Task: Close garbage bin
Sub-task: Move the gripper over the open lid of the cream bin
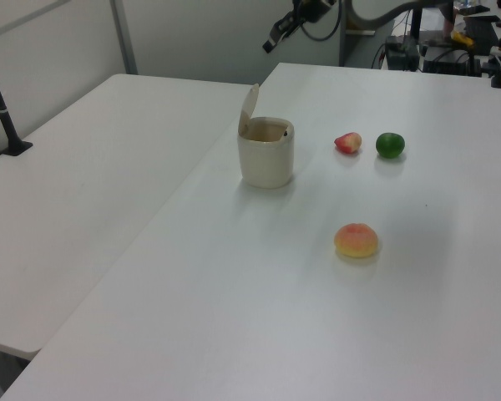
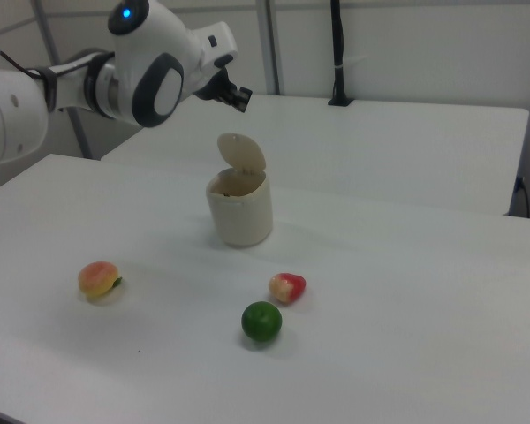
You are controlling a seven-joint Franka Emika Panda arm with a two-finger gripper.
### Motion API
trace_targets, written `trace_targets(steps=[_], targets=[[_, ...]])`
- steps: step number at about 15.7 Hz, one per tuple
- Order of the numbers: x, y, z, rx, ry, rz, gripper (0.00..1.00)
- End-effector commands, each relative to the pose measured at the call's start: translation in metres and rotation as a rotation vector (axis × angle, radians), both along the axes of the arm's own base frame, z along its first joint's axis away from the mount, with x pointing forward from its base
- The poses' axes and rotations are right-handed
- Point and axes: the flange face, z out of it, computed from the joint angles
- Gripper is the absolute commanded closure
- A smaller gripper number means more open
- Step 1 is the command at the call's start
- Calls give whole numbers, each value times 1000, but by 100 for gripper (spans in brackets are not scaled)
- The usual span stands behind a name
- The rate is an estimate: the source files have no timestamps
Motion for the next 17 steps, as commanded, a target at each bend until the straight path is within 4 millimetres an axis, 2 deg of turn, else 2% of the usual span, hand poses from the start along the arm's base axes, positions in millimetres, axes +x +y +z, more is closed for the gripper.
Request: trace_targets(steps=[1,7,17], targets=[[15,8,-16,19,-96,-10,100],[21,9,-36,21,-97,-12,100],[29,29,-71,37,-80,15,100]])
